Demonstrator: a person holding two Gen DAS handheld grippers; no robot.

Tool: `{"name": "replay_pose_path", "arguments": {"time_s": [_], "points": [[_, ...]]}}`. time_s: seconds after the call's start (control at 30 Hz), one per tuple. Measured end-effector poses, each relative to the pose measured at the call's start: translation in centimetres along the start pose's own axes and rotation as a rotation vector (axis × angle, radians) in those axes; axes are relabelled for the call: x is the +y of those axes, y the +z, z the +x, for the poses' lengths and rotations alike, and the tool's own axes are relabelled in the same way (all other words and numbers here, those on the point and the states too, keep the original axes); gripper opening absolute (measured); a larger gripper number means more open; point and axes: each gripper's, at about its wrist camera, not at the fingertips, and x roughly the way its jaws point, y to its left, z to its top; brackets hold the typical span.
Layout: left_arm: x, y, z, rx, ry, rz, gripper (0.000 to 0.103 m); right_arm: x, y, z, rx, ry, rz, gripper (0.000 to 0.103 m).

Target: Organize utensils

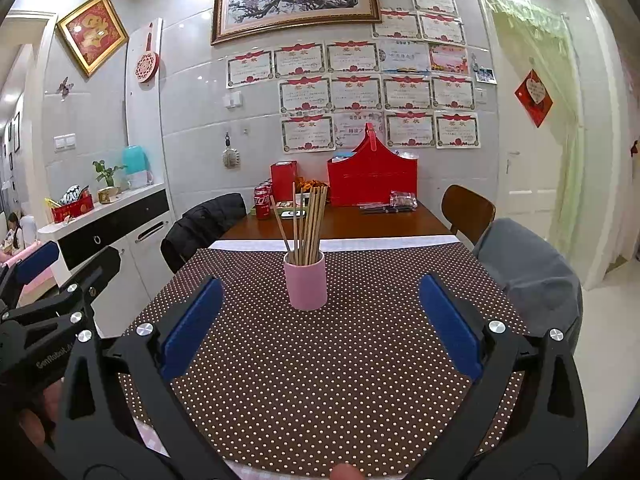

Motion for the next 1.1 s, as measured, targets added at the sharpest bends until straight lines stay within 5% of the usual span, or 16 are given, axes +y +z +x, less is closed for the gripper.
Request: {"name": "replay_pose_path", "arguments": {"time_s": [1.1], "points": [[1.3,0.3,-0.8,-0.020,0.007,-0.041,0.099,0.7,-0.2,-0.5,-0.011,-0.003,-0.010,0.097]]}}
